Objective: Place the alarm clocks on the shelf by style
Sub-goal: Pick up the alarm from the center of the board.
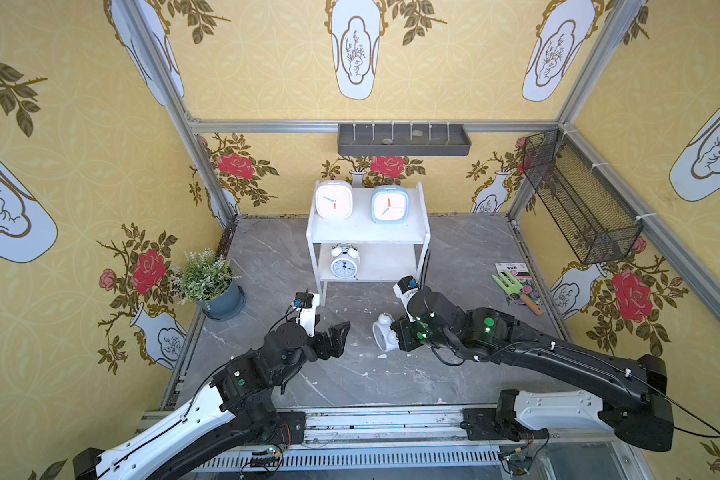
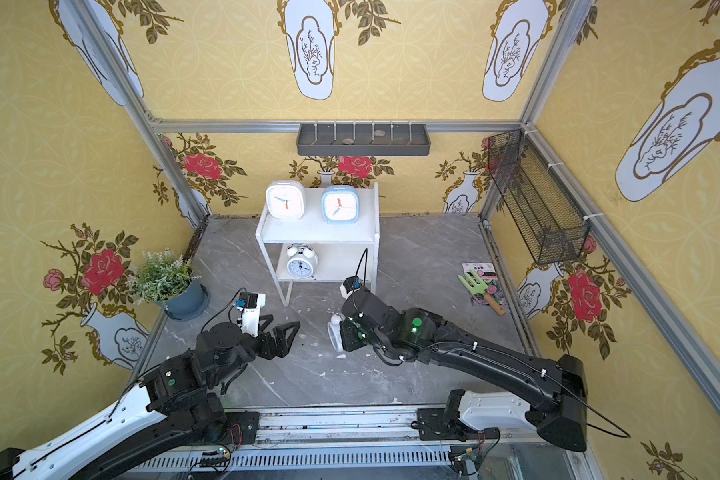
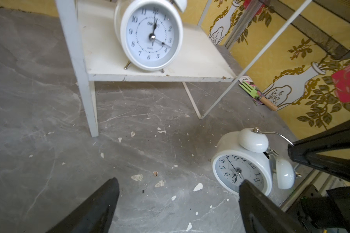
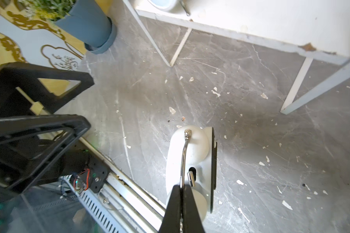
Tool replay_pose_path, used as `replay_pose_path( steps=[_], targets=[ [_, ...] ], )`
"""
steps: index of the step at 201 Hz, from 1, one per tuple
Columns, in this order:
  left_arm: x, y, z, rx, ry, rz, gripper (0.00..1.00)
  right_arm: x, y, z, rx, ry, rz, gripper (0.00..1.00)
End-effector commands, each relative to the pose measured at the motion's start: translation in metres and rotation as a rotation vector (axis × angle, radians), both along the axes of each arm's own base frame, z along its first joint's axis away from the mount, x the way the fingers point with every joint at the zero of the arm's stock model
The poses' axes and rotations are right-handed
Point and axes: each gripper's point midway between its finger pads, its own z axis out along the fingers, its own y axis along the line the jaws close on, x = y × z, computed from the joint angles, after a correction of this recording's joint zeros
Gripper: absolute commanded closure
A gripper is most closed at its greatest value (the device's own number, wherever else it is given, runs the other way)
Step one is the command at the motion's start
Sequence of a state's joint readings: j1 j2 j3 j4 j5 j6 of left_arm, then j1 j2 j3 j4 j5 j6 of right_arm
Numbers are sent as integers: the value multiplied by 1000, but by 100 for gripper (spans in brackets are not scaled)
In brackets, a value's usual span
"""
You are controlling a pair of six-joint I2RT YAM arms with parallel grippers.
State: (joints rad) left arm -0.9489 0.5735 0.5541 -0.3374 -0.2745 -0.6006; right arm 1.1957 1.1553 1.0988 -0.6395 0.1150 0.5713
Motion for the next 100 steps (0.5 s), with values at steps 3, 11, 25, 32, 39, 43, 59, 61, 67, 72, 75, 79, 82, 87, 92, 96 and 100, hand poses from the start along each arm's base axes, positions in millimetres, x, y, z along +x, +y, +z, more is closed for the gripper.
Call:
replay_pose_path(
  steps=[3, 11, 25, 32, 39, 43, 59, 61, 67, 72, 75, 79, 82, 87, 92, 96, 100],
  targets=[
    [-5, -18, 29, -19, -110, -105, 1, -16, 9, 39, 80, -43, 151, 100],
    [-8, -24, 38, -23, -144, -134, 1, -20, 10, 54, 113, -55, 182, 100],
    [-18, -35, 54, -24, -211, -198, 1, -23, 7, 80, 163, -88, 209, 100],
    [-23, -41, 63, -25, -244, -232, 1, -23, 5, 91, 180, -101, 213, 100],
    [-28, -45, 71, -26, -275, -257, 1, -23, 2, 100, 192, -110, 216, 100],
    [-31, -47, 75, -28, -290, -270, 1, -22, 1, 104, 197, -113, 218, 100],
    [-42, -56, 91, -38, -360, -328, 1, -23, -1, 122, 228, -127, 233, 100],
    [-43, -56, 93, -39, -368, -333, 1, -23, -1, 122, 229, -128, 234, 100],
    [-47, -59, 98, -41, -390, -352, 1, -23, -1, 127, 239, -130, 238, 100],
    [-51, -61, 101, -40, -408, -370, 1, -24, -1, 130, 245, -131, 240, 100],
    [-53, -63, 104, -38, -419, -381, 1, -24, -1, 131, 247, -132, 240, 100],
    [-56, -65, 105, -33, -432, -395, 1, -24, -1, 132, 250, -130, 242, 100],
    [-57, -66, 106, -28, -442, -401, 1, -24, -1, 134, 253, -132, 243, 100],
    [-59, -68, 107, -18, -454, -411, 1, -25, 0, 135, 256, -132, 245, 100],
    [-60, -70, 107, -5, -463, -417, 1, -25, 0, 137, 259, -133, 249, 100],
    [-61, -71, 107, 7, -471, -421, 1, -25, 0, 137, 261, -132, 249, 100],
    [-62, -73, 106, 18, -477, -430, 1, -25, 0, 138, 264, -133, 250, 100]
  ],
)
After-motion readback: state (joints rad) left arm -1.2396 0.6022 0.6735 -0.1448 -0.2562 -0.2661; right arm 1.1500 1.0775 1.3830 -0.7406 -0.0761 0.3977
